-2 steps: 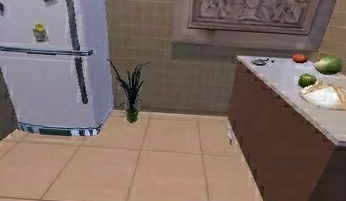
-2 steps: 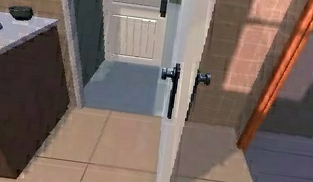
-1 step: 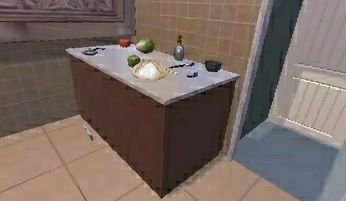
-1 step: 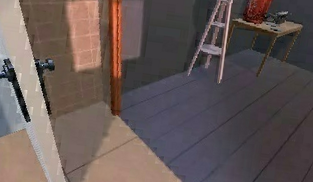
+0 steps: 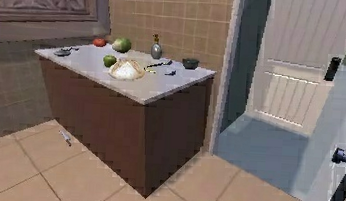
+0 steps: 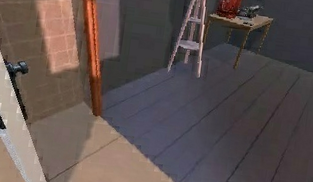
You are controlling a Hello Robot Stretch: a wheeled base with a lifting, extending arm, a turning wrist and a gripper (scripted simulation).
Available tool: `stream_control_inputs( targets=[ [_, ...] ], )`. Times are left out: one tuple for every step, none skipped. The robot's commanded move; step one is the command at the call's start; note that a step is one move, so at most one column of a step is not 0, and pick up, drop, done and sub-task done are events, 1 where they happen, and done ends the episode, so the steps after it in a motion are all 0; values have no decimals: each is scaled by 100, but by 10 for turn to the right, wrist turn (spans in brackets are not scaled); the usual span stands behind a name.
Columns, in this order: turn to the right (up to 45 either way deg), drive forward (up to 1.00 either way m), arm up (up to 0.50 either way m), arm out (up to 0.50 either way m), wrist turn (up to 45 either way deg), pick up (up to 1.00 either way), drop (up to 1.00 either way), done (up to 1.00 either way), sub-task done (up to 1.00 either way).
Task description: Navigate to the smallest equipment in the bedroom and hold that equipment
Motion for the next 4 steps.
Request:
stream_control_inputs(
  targets=[
    [0, 75, 0, 0, 0, 0, 0, 0, 0],
    [390, 0, 0, 0, 0, 0, 0, 0, 0],
    [0, 15, 0, 0, 0, 0, 0, 0, 0],
    [120, 0, 0, 0, 0, 0, 0, 0, 0]
  ],
)
